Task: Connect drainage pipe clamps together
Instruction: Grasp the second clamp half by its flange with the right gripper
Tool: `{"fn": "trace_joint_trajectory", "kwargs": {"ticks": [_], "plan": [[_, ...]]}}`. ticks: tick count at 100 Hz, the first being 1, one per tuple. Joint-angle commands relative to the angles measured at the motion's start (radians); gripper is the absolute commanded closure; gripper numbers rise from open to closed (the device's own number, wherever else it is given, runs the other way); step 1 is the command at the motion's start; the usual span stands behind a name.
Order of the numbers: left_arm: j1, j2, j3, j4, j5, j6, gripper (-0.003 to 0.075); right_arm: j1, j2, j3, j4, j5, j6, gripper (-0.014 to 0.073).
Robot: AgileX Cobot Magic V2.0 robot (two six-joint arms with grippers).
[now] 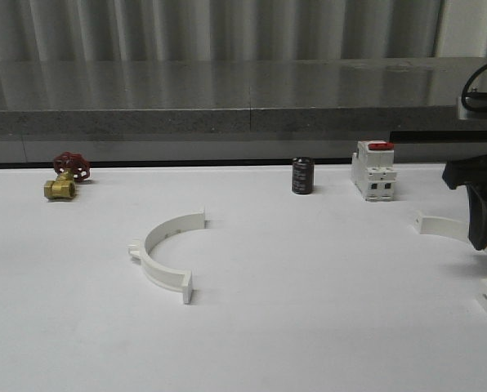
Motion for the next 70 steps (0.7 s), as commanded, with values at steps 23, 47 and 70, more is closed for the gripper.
{"fn": "trace_joint_trajectory", "kwargs": {"ticks": [23,47,70], "plan": [[0.003,0.001,-0.024,-0.013,-0.068,0.001,0.0741,0.000,0.002,-0.030,-0.005,-0.040,-0.011,0.0095],[0.003,0.001,-0.024,-0.013,-0.068,0.001,0.0741,0.000,0.022,-0.030,-0.005,-0.043,-0.011,0.0132],[0.003,0.001,-0.024,-0.013,-0.068,0.001,0.0741,0.000,0.022,-0.032,-0.005,-0.043,-0.011,0.0368]]}}
